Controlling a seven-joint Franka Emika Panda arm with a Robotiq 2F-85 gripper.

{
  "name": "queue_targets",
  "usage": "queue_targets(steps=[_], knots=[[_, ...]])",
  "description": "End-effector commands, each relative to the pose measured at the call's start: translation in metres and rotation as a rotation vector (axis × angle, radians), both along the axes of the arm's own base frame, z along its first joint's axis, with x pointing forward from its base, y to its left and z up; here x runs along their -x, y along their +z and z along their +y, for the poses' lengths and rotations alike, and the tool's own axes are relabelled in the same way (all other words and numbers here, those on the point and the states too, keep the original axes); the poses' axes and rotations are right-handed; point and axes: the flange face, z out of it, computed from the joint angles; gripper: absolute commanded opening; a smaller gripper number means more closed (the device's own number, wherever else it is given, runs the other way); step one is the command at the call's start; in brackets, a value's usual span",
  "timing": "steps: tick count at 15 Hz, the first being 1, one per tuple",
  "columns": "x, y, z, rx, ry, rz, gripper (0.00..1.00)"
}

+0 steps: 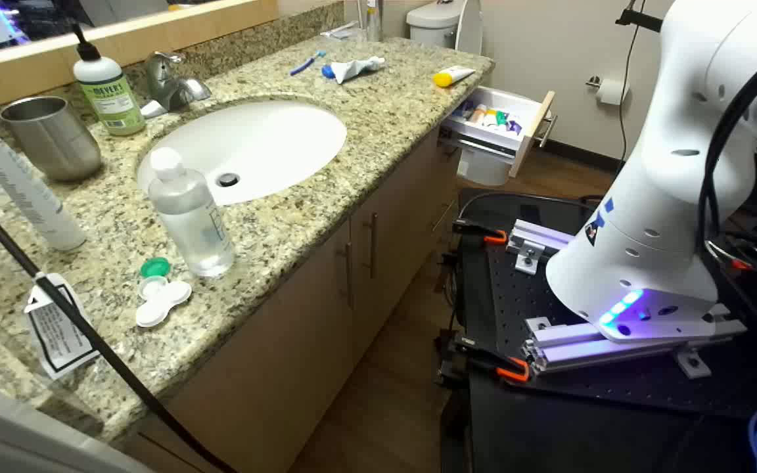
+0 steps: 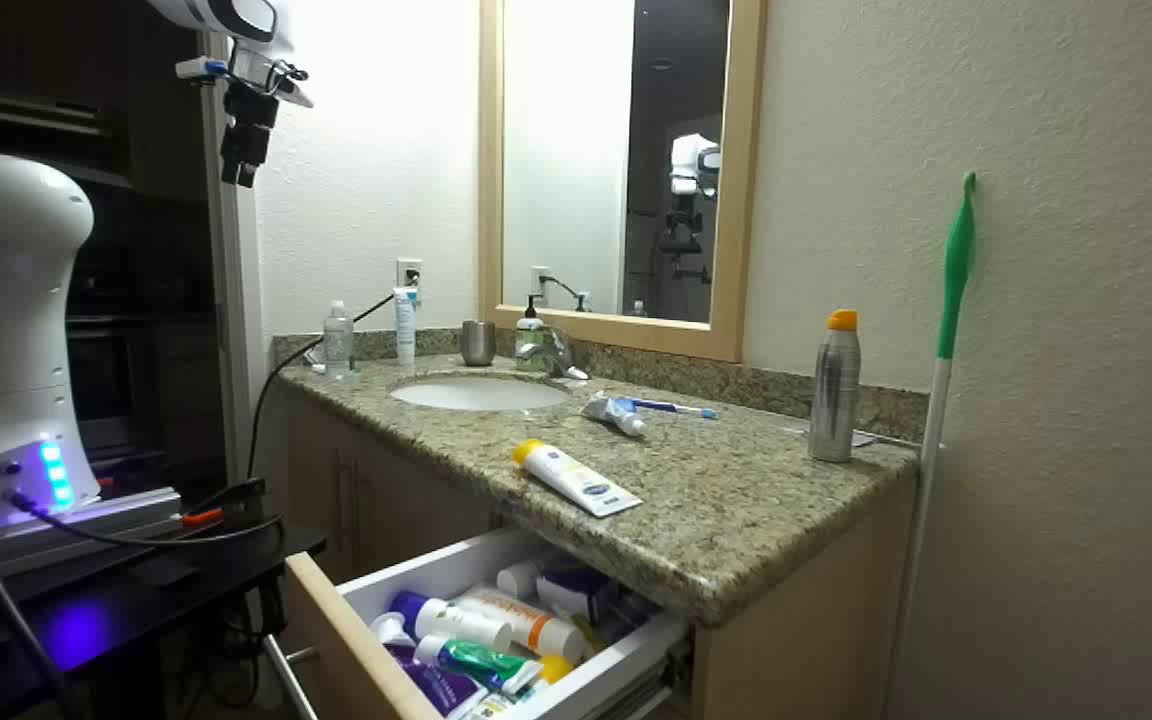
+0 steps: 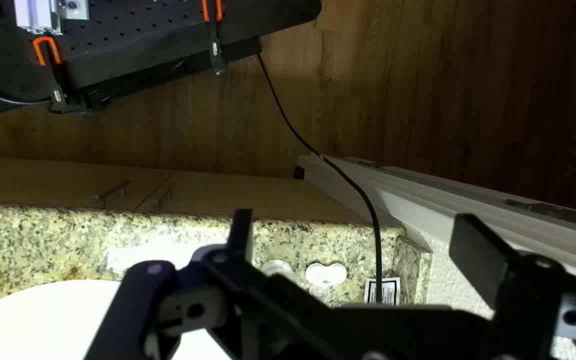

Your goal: Close the open drawer.

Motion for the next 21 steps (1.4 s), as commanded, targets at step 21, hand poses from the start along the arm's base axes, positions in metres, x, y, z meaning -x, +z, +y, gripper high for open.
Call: queue_targets(steps=[21], knots=[[0.005, -0.02, -0.393, -0.28, -0.858, 0.018, 1.0]])
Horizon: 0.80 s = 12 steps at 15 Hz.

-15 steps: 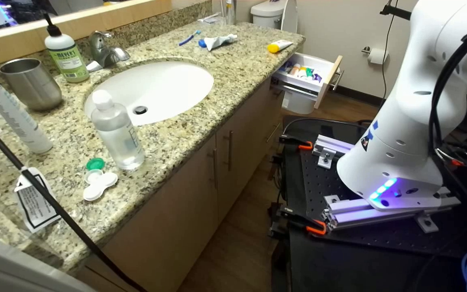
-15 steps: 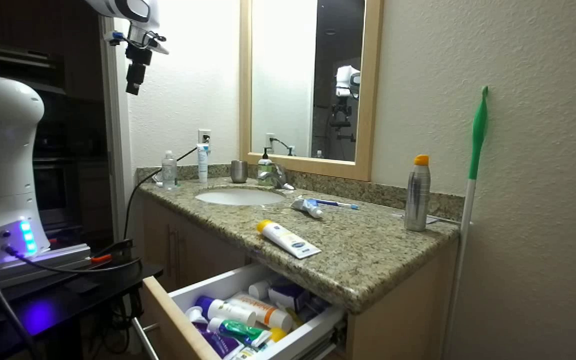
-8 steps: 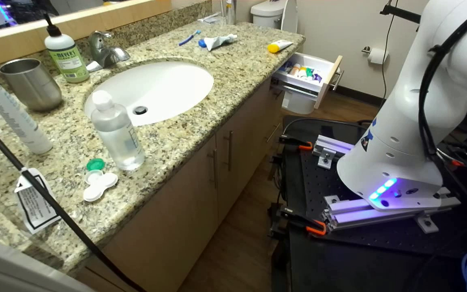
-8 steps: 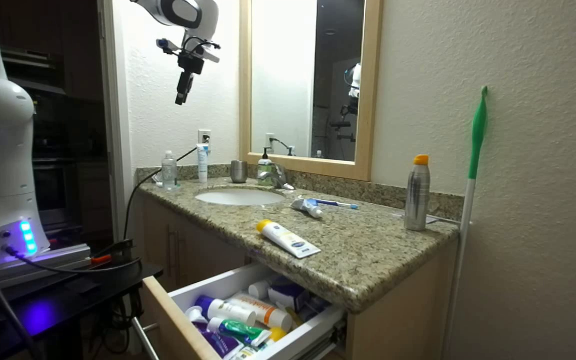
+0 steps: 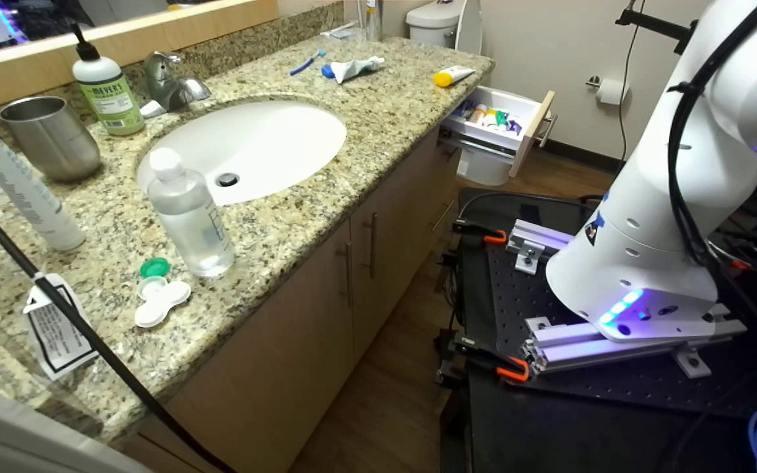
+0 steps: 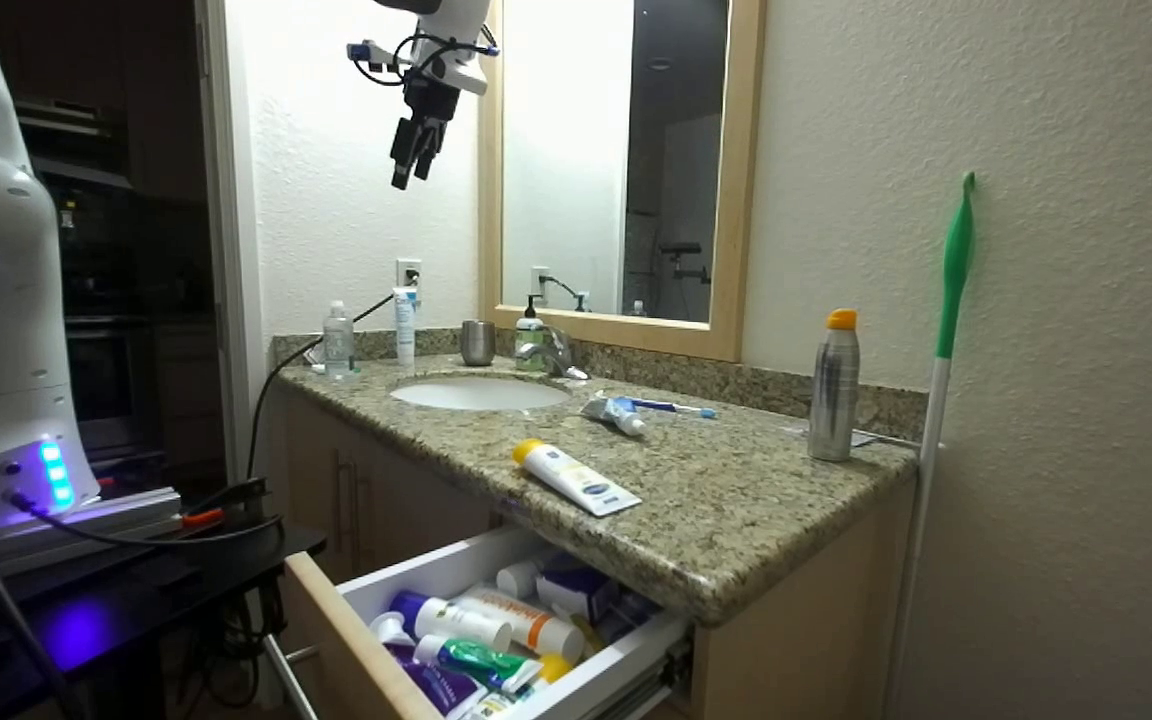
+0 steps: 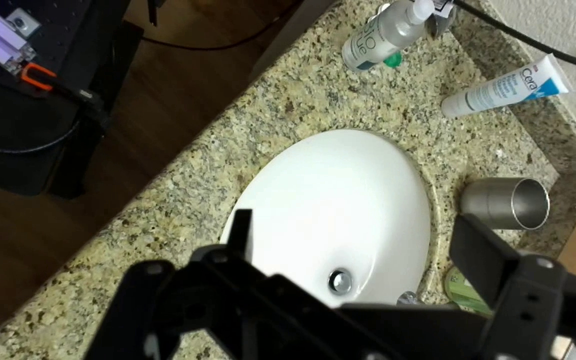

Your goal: Close the open drawer.

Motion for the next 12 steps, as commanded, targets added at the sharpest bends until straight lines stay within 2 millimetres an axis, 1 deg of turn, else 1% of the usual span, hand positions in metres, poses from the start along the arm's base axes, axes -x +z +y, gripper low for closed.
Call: queue_targets(steps=[1, 2, 3, 4, 5, 6, 7, 10, 12], knots=[[-0.004, 0.0, 0.003, 0.0, 0.009, 0.004, 1.0], [-0.009, -0.001, 0.0, 0.006, -0.01, -0.002, 1.0], [-0.013, -0.005, -0.018, 0.019, -0.051, 0.018, 1.0], [-0.026, -0.024, -0.009, 0.018, -0.094, 0.033, 1.0], [-0.02, -0.027, -0.029, 0.028, -0.147, 0.041, 1.0], [-0.013, -0.03, -0.045, 0.042, -0.203, 0.049, 1.0], [-0.003, -0.036, -0.062, 0.051, -0.242, 0.064, 1.0], [0.04, -0.05, -0.107, 0.059, -0.321, 0.134, 1.0], [0.076, -0.052, -0.131, 0.065, -0.366, 0.174, 1.0]])
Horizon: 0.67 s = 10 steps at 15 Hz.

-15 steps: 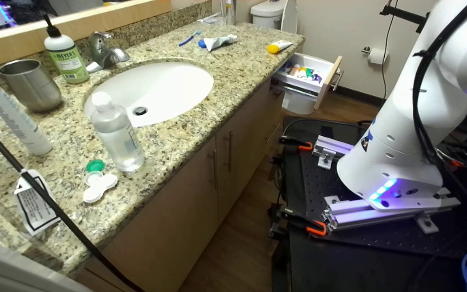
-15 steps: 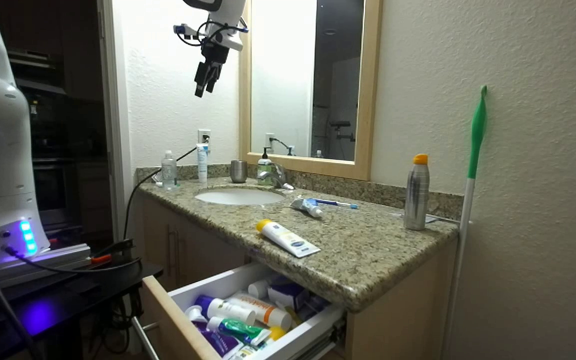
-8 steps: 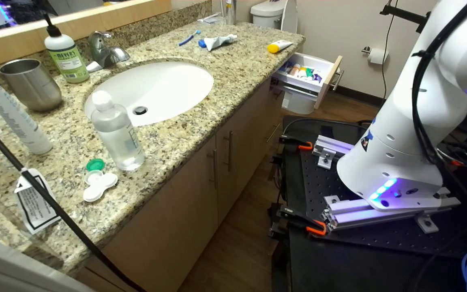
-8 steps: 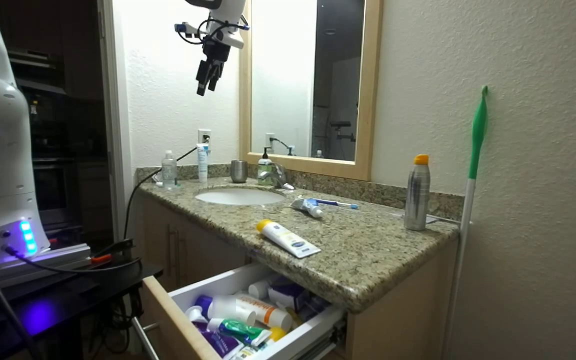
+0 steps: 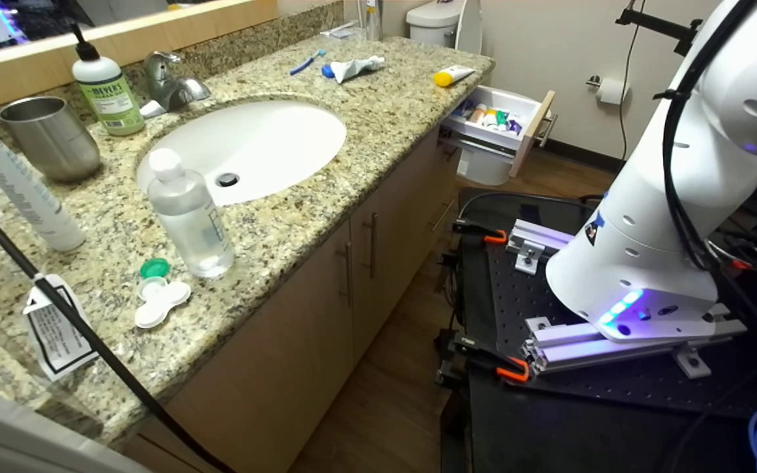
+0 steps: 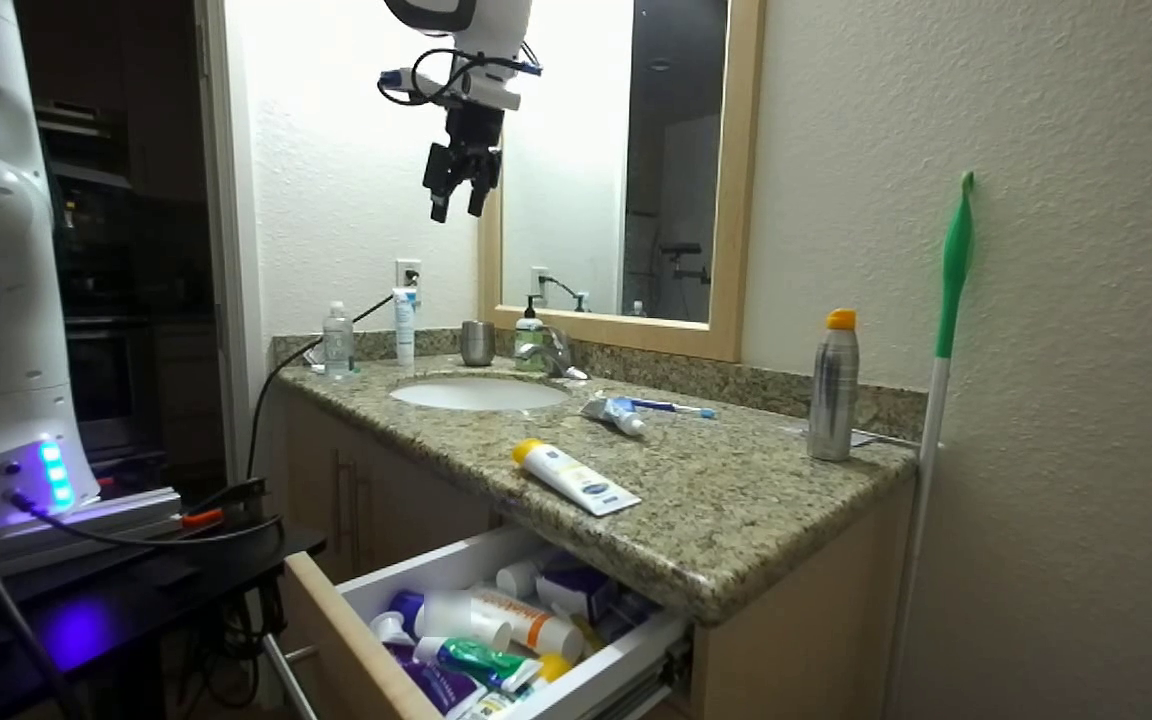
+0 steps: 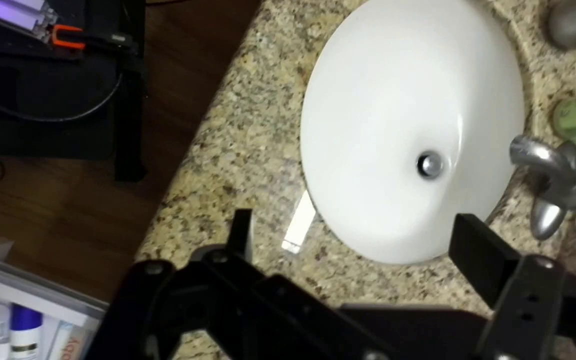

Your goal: Close the open drawer.

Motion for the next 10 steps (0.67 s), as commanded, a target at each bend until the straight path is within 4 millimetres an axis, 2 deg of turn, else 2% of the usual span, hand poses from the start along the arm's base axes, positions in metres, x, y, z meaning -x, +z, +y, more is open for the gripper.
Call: queue_targets(steps=[1, 4, 6, 10], knots=[[0.059, 0.001, -0.04, 0.007, -0.074, 0.065, 1.0], [0.114, 0.003, -0.072, 0.068, -0.102, 0.162, 1.0], [0.147, -0.003, -0.089, 0.098, -0.103, 0.259, 1.0], [0.202, -0.037, -0.116, 0.166, -0.117, 0.497, 1.0]])
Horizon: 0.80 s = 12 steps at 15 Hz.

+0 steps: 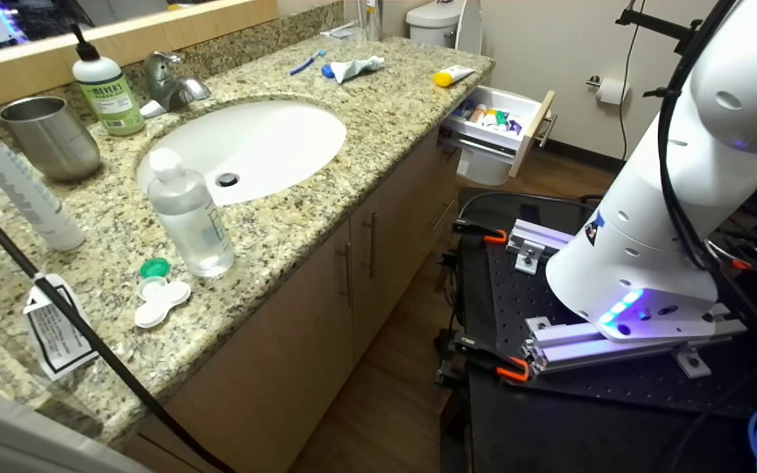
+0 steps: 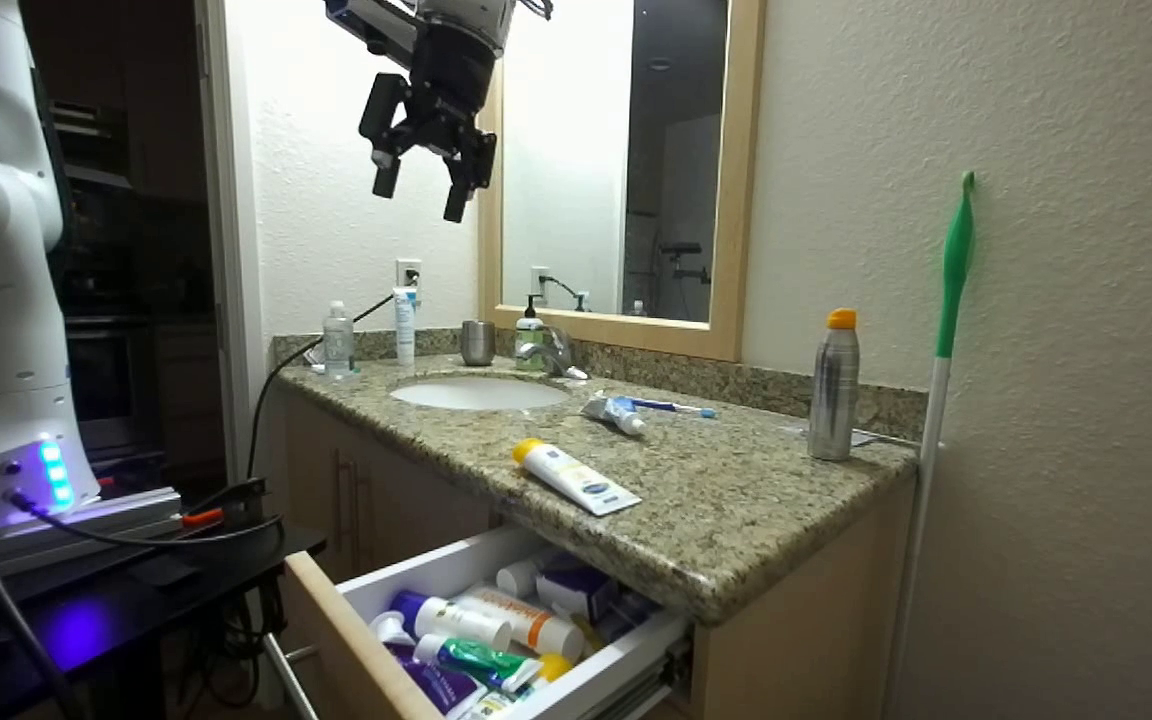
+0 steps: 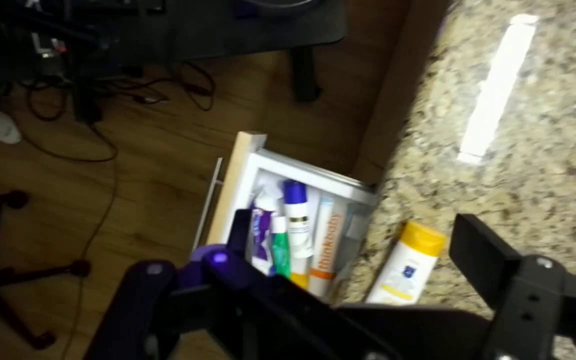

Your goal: Close the open drawer.

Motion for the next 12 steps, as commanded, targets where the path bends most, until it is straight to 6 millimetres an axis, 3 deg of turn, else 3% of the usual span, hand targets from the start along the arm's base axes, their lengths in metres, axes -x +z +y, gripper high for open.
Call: queue_targets(steps=[1, 4, 5, 7, 10, 12], knots=[[0.034, -0.037, -0.023, 0.014, 0.003, 0.205, 1.0], [0.054, -0.061, -0.035, 0.035, 0.017, 0.376, 1.0], [0.048, -0.045, -0.027, 0.023, 0.006, 0.3, 1.0], [0.048, -0.053, -0.029, 0.014, 0.007, 0.324, 1.0], [0.047, -0.048, -0.029, 0.022, 0.01, 0.316, 1.0], [0.041, -0.062, -0.035, 0.032, -0.029, 0.374, 1.0]])
